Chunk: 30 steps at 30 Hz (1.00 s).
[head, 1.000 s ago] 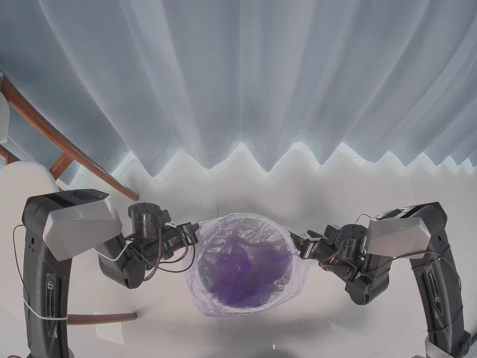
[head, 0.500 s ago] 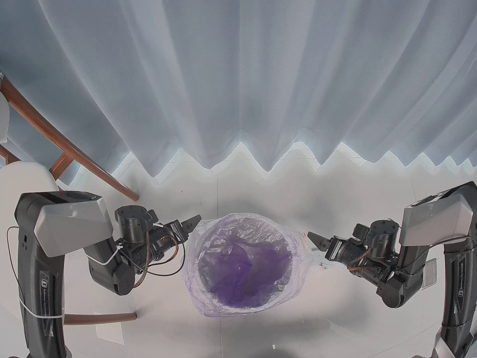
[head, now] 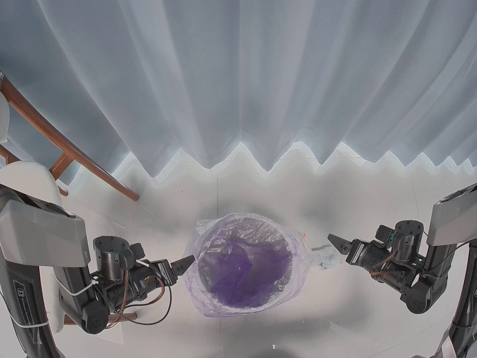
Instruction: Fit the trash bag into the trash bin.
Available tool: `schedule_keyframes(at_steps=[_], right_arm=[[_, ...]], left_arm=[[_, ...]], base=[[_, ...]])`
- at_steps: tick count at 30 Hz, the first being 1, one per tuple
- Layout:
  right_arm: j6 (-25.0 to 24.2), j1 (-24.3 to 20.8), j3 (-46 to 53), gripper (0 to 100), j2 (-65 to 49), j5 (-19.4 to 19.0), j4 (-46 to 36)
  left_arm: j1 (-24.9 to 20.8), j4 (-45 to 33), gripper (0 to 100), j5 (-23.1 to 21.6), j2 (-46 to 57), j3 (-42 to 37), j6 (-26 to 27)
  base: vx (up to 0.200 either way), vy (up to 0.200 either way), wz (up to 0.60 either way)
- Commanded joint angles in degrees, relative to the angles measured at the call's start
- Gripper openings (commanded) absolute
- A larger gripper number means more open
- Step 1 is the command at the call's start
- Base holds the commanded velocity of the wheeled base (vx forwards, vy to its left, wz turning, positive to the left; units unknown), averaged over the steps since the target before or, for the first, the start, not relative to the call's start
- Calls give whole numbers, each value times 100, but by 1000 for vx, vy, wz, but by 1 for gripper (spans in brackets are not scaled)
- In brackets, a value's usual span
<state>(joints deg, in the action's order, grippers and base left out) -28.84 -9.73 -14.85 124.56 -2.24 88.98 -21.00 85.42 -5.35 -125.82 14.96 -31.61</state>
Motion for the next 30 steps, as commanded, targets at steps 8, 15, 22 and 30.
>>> schedule_keyframes(at_steps=[8,15,22,30], right_arm=[[-51,-354,483,100,-415,400,93],[-51,-433,465,100,-398,409,85],[-60,-425,483,100,-424,409,93],[-157,-425,632,100,-547,418,93]], left_arm=[[-167,98,100,61,-101,-344,322],[-150,98,100,69,-303,-318,322],[-123,98,0,69,-602,-309,313],[193,98,0,78,-971,16,322]], base=[[0,0,0],[0,0,0],[0,0,0],[0,0,0]])
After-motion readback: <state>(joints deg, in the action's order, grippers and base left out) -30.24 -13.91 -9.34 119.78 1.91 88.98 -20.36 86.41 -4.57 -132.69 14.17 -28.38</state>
